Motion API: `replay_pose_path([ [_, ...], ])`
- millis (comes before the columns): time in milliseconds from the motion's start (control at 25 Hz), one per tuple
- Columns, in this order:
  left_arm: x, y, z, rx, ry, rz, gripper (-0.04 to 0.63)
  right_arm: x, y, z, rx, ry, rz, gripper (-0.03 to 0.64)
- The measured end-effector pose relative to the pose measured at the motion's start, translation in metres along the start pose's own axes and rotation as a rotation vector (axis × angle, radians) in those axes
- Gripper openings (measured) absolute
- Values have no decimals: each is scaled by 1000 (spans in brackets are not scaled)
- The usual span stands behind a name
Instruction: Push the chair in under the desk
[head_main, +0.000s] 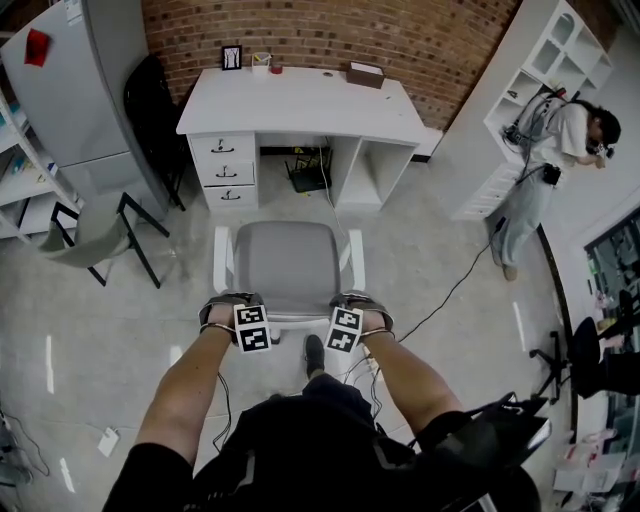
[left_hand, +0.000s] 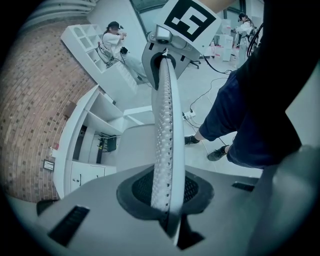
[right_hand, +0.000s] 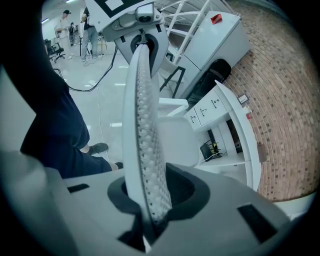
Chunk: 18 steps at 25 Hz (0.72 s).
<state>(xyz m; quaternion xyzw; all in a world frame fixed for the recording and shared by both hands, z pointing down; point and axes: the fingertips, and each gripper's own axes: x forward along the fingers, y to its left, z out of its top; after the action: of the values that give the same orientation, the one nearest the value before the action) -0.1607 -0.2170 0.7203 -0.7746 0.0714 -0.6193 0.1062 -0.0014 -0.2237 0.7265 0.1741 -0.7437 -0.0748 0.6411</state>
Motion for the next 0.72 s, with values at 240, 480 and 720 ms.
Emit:
replay_pose_path([
  [240,8,27,2,-10,4,-2,47,11,-27,-1,-5,2,6,81],
  [480,17,56,4,-22,13,-10,48,21,-56,-3,-9,2,21,81],
  [720,26,81,9,-34,19,-16,46,31,-82,-7,-19,-2,24,80],
])
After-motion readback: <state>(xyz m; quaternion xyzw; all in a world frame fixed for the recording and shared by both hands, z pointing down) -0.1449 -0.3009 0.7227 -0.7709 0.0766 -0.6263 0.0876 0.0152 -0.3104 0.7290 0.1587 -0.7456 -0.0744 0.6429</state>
